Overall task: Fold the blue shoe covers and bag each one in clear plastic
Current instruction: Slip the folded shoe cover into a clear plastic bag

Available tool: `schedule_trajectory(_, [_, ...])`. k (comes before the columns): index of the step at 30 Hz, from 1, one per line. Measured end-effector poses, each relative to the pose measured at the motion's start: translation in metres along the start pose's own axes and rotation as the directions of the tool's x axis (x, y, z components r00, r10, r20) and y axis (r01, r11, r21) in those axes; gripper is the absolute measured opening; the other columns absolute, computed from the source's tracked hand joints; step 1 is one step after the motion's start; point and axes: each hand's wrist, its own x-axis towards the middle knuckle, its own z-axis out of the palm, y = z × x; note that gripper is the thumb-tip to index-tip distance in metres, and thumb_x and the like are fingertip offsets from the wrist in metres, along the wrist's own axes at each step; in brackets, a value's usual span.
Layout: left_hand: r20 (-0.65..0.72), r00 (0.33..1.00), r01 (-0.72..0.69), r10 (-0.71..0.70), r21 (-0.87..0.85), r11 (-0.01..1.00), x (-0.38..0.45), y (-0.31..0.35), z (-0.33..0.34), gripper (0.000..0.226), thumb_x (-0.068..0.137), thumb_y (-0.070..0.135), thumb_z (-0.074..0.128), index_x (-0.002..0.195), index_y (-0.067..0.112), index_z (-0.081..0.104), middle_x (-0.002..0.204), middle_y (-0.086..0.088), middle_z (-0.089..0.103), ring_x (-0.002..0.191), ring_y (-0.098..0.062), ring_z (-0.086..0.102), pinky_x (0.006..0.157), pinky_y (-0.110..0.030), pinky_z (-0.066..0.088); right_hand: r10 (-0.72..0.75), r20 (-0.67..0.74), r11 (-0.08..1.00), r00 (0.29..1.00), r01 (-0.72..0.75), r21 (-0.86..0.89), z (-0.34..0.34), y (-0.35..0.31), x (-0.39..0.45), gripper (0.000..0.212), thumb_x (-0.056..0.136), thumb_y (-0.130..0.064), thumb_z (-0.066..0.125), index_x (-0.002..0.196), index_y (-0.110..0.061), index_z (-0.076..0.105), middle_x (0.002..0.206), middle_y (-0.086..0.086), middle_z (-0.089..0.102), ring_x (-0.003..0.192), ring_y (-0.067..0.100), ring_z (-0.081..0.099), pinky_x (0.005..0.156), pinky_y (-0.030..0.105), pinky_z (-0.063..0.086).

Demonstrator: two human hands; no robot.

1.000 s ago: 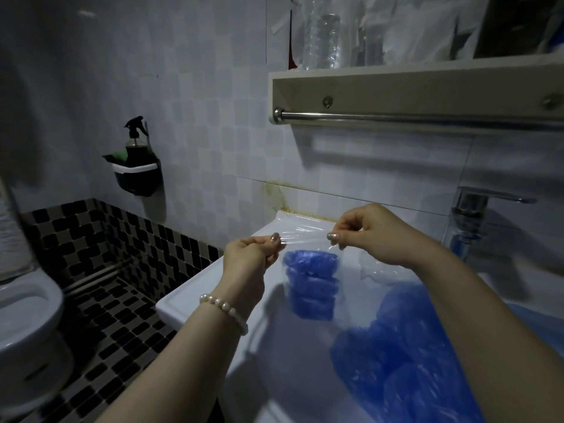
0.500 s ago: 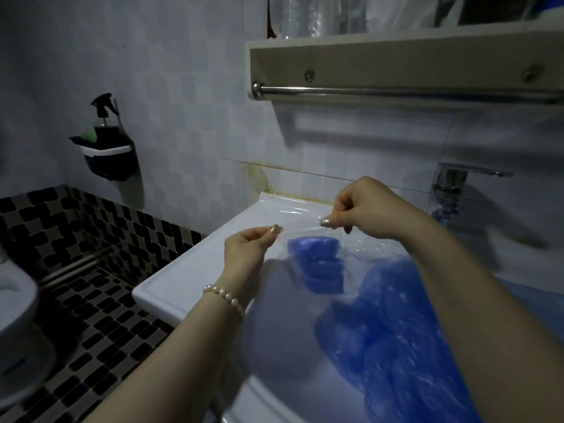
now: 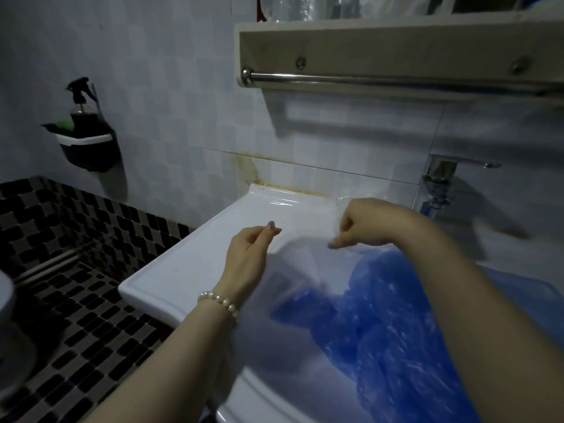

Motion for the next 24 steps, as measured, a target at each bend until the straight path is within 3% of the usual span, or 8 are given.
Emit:
schedule_trajectory(3, [0.079, 0.996, -0.035, 0.028, 0.090, 0.995, -0.004, -0.002, 0.002, 0.025, 0.092, 0.030, 0.057, 0.090, 0.011, 0.074, 0.091, 0.003, 0.068, 0.082, -0.005, 0.059, 0.066, -0.008, 0.041, 0.307, 0.185, 0.916, 0.934, -0.237, -0.324, 0.009, 0.021, 0.015, 0.035, 0.074, -0.048, 0.074, 0.061, -0.016, 0.067, 0.086, 0.001, 0.064, 0.087, 0.024, 0.063, 0.086, 0.036, 0.051])
schedule_trajectory(7, [0.175, 0.985, -0.028, 0.004, 0.133, 0.991, -0.009, -0.005, 0.006, 0.020, 0.086, 0.028, 0.066, 0.082, 0.010, 0.074, 0.081, -0.001, 0.069, 0.069, -0.007, 0.056, 0.059, -0.010, 0.040, 0.369, 0.264, 0.876, 0.891, -0.239, -0.419, 0.022, 0.030, 0.022, 0.035, 0.074, -0.033, 0.078, 0.095, -0.007, 0.069, 0.099, 0.003, 0.066, 0.089, 0.023, 0.062, 0.086, 0.034, 0.052])
schedule_trajectory(11, [0.187, 0.982, -0.021, -0.002, 0.122, 0.992, -0.011, -0.003, 0.009, 0.008, 0.083, 0.020, 0.070, 0.076, 0.018, 0.071, 0.074, 0.004, 0.067, 0.066, -0.005, 0.057, 0.059, -0.011, 0.042, 0.162, -0.025, 0.952, 0.986, -0.163, -0.258, -0.008, 0.015, 0.001, 0.017, 0.072, -0.023, 0.079, 0.073, -0.008, 0.070, 0.073, 0.006, 0.067, 0.072, 0.021, 0.063, 0.061, 0.023, 0.047])
schedule_trajectory(14, [0.222, 0.975, 0.032, -0.031, 0.002, 0.999, -0.010, 0.001, 0.006, 0.019, 0.085, 0.024, 0.068, 0.103, 0.019, 0.068, 0.097, 0.007, 0.068, 0.088, -0.004, 0.062, 0.069, -0.007, 0.045, -0.068, -0.437, 0.949, 0.897, 0.194, 0.250, -0.026, 0.004, -0.018, 0.005, 0.072, -0.017, 0.080, 0.073, -0.015, 0.075, 0.068, -0.002, 0.069, 0.064, 0.008, 0.061, 0.056, 0.014, 0.044])
schedule_trajectory(16, [0.292, 0.954, 0.119, -0.073, -0.141, 0.983, -0.008, 0.000, 0.005, 0.047, 0.080, 0.035, 0.072, 0.123, 0.022, 0.058, 0.114, 0.008, 0.064, 0.103, -0.007, 0.060, 0.084, -0.018, 0.048, -0.074, -0.659, 0.685, 0.748, 0.519, 0.512, -0.029, -0.005, -0.026, 0.014, 0.070, -0.007, 0.079, 0.072, -0.019, 0.073, 0.064, -0.010, 0.069, 0.063, 0.002, 0.063, 0.062, 0.011, 0.048])
schedule_trajectory(18, [0.348, 0.934, 0.184, -0.087, -0.255, 0.949, -0.006, -0.001, 0.002, 0.076, 0.066, 0.049, 0.078, 0.133, 0.030, 0.047, 0.127, 0.006, 0.059, 0.115, -0.017, 0.057, 0.098, -0.041, 0.047, -0.013, -0.743, 0.435, 0.669, 0.673, 0.598, -0.028, -0.007, -0.022, 0.027, 0.070, 0.007, 0.074, 0.069, -0.020, 0.073, 0.063, -0.013, 0.069, 0.064, 0.001, 0.065, 0.066, 0.013, 0.051])
schedule_trajectory(20, [0.346, 0.931, 0.246, -0.114, -0.365, 0.898, -0.004, -0.002, 0.000, 0.090, 0.057, 0.049, 0.083, 0.135, 0.034, 0.042, 0.130, 0.005, 0.058, 0.118, -0.021, 0.057, 0.101, -0.050, 0.043, 0.052, -0.731, 0.218, 0.680, 0.707, 0.673, -0.023, -0.007, -0.014, 0.044, 0.071, 0.020, 0.063, 0.058, -0.021, 0.073, 0.060, -0.010, 0.069, 0.061, 0.002, 0.065, 0.064, 0.015, 0.052])
schedule_trajectory(24, [0.277, 0.947, 0.245, -0.164, -0.288, 0.926, -0.004, -0.004, 0.002, 0.066, 0.064, 0.025, 0.086, 0.121, 0.027, 0.053, 0.103, 0.002, 0.068, 0.093, -0.012, 0.065, 0.078, -0.029, 0.051, 0.176, -0.580, -0.211, 0.796, 0.606, 0.767, -0.022, -0.004, -0.006, 0.057, 0.080, 0.021, 0.042, 0.048, -0.018, 0.070, 0.054, -0.005, 0.066, 0.053, 0.007, 0.064, 0.053, 0.016, 0.051])
